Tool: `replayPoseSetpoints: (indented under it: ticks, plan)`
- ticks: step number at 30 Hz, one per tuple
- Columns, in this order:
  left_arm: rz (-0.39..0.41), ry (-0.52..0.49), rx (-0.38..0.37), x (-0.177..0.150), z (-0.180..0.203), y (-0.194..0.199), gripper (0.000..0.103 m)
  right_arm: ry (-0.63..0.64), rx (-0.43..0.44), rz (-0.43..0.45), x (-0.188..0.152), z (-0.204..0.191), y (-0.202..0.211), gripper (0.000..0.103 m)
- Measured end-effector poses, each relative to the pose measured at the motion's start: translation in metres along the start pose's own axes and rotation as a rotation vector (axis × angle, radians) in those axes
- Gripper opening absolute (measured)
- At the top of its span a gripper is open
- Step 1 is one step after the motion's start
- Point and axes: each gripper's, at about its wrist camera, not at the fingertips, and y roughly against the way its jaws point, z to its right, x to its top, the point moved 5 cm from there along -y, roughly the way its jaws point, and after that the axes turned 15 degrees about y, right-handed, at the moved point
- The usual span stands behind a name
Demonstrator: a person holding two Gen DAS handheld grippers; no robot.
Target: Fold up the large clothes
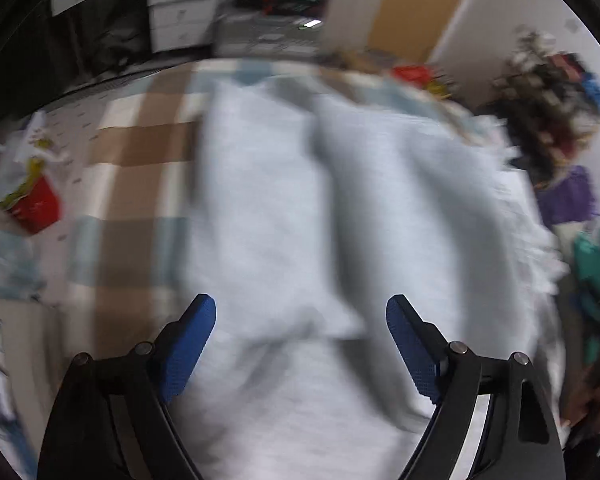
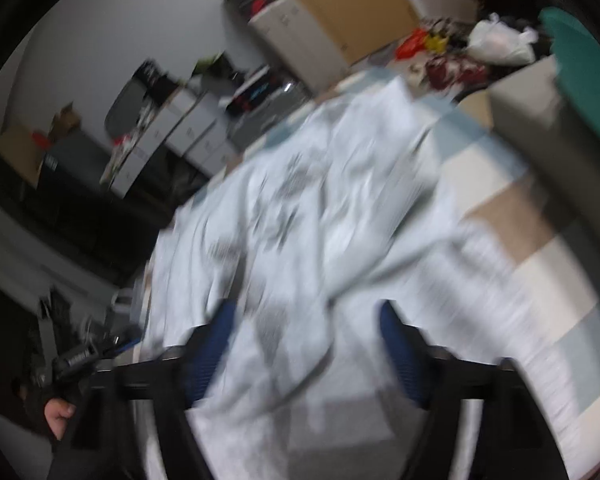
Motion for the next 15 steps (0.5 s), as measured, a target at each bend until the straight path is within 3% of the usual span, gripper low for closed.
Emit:
replayPoseSetpoints:
  ticks: [3, 8, 10, 11, 12, 13, 15]
  plan:
    - [-0.054, 0.007, 0.005, 0.022, -0.009, -0.023, 0.084, 0.121, -0.126, -0.027, 0.041, 0.025, -0.021, 0.088]
    - [-0.152, -0.004, -0.016, 0.029, 0.002, -0.057, 0.084, 0.202, -0.23, -0.235, 0.064, 0.065, -0.086, 0.084]
    - [-0.162, -0.018, -0.017, 0.026, 0.007, -0.061, 0.072, 0.212, -0.236, -0.281, 0.063, 0.071, -0.102, 0.081]
    - [-0.162, -0.035, -0.016, 0.025, 0.007, -0.063, 0.071, 0.224, -0.209, -0.31, 0.06, 0.07, -0.112, 0.075]
    - [-0.163, -0.04, -0.02, 0.027, 0.01, -0.061, 0.066, 0.239, -0.164, -0.335, 0.058, 0.066, -0.121, 0.062]
    - [-0.166, -0.039, -0.018, 0.026, 0.011, -0.059, 0.064, 0.251, -0.151, -0.338, 0.057, 0.062, -0.125, 0.061]
    - [-0.174, -0.031, -0.011, 0.027, 0.01, -0.058, 0.057, 0.306, -0.146, -0.342, 0.059, 0.051, -0.133, 0.047]
